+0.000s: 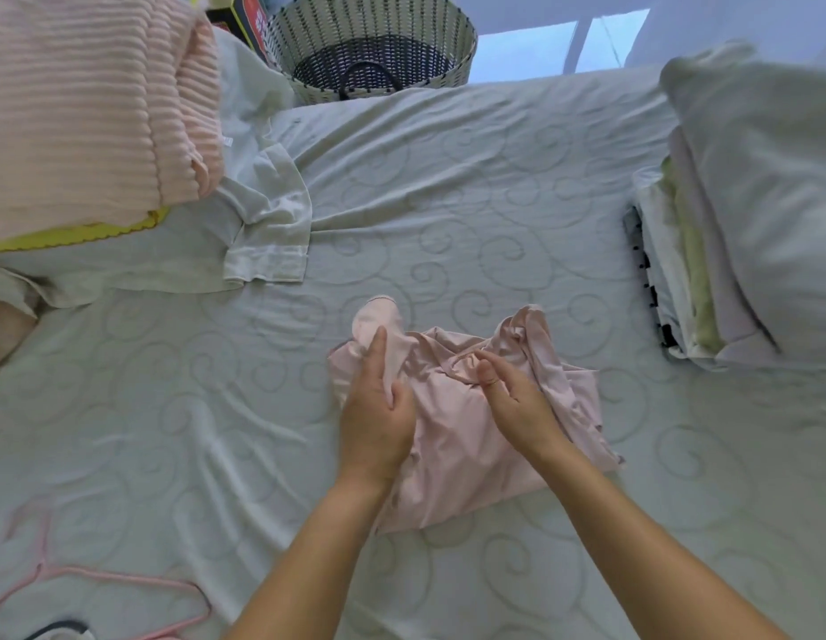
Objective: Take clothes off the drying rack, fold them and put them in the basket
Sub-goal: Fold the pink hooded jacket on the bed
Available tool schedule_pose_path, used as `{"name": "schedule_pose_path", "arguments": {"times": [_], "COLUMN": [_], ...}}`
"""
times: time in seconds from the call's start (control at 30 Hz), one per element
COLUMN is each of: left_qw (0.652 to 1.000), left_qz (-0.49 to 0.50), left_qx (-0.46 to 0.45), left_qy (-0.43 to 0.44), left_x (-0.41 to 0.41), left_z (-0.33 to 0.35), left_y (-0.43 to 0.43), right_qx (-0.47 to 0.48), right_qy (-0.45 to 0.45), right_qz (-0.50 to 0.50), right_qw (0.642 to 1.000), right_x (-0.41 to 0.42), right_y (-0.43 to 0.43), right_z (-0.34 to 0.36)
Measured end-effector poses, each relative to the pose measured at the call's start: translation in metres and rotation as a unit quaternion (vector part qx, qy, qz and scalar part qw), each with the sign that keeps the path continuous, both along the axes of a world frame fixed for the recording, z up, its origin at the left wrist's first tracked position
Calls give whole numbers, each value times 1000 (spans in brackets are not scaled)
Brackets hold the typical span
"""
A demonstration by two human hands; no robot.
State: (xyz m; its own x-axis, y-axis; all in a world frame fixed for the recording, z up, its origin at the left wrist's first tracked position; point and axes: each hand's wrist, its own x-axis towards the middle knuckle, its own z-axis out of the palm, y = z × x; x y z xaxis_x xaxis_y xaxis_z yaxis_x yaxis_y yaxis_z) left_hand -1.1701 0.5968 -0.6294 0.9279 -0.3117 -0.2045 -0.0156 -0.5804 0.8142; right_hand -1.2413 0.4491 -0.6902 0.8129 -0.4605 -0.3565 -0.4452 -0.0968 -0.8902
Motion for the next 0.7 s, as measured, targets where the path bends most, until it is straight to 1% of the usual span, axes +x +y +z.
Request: {"name": "schedule_pose_path", "arguments": {"times": [0.03, 0.1, 0.2, 0.27, 0.37, 0.43, 0.5, 0.53, 0.57, 0.6, 0.63, 0.67, 0.7], "left_qw": [999, 995, 983, 975, 963, 957, 952, 950, 953, 962, 974, 977, 966], "left_qz": [-31, -92, -162, -205, -262, -276, -252, -242, -236, -229, -216, -202, -187], "left_qx": [9, 38, 81, 88, 48, -3, -22, -18, -16, -10, 10, 44, 94], "left_qy": [-8, -26, -9, 11, 41, 88, 174, 197, 190, 149, 65, -52, -154], "left_x": [-6, -18, -41, -59, -84, -93, -96, -96, -95, -92, -86, -78, -69], "left_z": [-3, -9, -22, -34, -49, -60, -68, -67, -63, -59, -57, -57, -57], "left_y": [-14, -48, -96, -122, -146, -150, -142, -135, -128, -119, -108, -95, -83], "right_qx": [48, 113, 235, 264, 225, 195, 158, 127, 79, 24, -33, -85, -146], "right_qy": [-7, -8, -2, 1, 24, 40, 78, 103, 134, 163, 188, 212, 233], "right_qz": [-28, -58, -94, -120, -160, -164, -142, -122, -97, -68, -41, -22, -15], "right_qw": [998, 992, 967, 957, 961, 966, 974, 979, 983, 984, 981, 973, 962], "right_x": [-4, -11, -21, -30, -43, -51, -57, -59, -61, -62, -63, -63, -64], "right_y": [-6, -22, -46, -63, -82, -91, -94, -95, -96, -94, -93, -90, -87], "right_z": [3, 5, 10, 11, 0, -10, -20, -25, -29, -32, -33, -33, -32]}}
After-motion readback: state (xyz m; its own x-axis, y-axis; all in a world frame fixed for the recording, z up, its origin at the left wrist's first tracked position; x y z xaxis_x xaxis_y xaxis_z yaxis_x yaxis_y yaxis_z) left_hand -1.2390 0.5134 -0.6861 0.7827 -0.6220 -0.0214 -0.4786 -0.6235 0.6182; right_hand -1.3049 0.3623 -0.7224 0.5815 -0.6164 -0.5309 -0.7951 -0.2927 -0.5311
